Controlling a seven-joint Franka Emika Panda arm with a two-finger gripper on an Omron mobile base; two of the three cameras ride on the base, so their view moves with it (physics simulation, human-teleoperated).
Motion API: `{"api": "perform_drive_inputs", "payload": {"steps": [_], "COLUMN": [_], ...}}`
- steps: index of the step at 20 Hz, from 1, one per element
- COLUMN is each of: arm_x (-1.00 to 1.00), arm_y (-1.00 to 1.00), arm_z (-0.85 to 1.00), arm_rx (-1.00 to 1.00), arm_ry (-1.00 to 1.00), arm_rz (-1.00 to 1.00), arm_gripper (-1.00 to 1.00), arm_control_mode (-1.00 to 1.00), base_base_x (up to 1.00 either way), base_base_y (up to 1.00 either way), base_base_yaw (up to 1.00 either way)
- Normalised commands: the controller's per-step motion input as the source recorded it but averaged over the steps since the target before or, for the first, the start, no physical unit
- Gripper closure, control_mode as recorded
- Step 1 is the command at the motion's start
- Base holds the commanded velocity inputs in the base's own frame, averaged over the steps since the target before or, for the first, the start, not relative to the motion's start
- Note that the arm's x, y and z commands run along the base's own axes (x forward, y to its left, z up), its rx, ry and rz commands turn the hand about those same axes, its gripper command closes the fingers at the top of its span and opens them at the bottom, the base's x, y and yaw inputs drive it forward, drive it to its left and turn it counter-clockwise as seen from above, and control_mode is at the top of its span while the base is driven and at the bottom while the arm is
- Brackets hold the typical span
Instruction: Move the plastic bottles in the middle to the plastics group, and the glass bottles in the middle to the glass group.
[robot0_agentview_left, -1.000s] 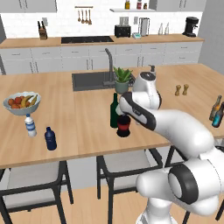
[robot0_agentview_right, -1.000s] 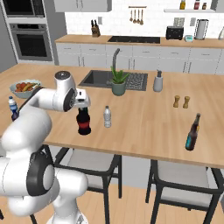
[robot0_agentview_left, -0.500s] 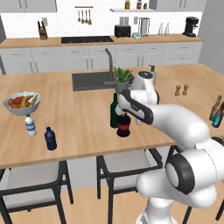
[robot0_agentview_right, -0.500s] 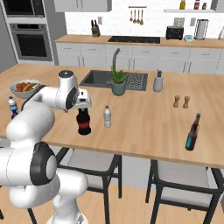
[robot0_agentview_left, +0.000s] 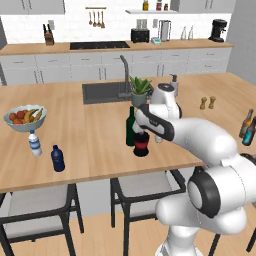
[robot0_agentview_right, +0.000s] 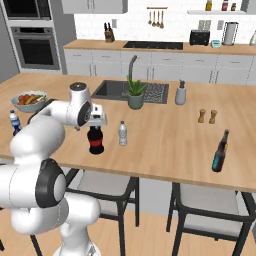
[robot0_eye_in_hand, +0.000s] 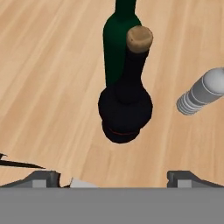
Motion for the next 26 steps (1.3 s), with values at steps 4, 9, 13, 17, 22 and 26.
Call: {"api": "perform_drive_inputs", "payload": {"steps": [4,9,13,17,22,26], "arm_x": [0.10,0.26,0.29,0.08,0.00,0.11], "arm_y": [0.00,-0.01,0.00,0.00,0.00,0.00], "arm_z": [-0.07,-0.01,0.00,-0.04,-0.09,-0.22], "arm_rx": [0.00,0.00,0.00,0.00,0.00,0.00], "arm_ry": [0.00,0.00,0.00,0.00,0.00,0.00], "arm_rz": [-0.02,0.00,0.00,0.00,0.00,0.00], "arm_gripper": [-1.00,-1.00,-1.00,-1.00,-1.00,-1.00], "arm_control_mode": [-1.00,-1.00,-1.00,-1.00,-1.00,-1.00], "base_base_x": [0.00,0.00,0.00,0.00,0.00,0.00], "base_base_y": [0.00,0.00,0.00,0.00,0.00,0.00], "base_base_yaw": [0.00,0.00,0.00,0.00,0.00,0.00]}}
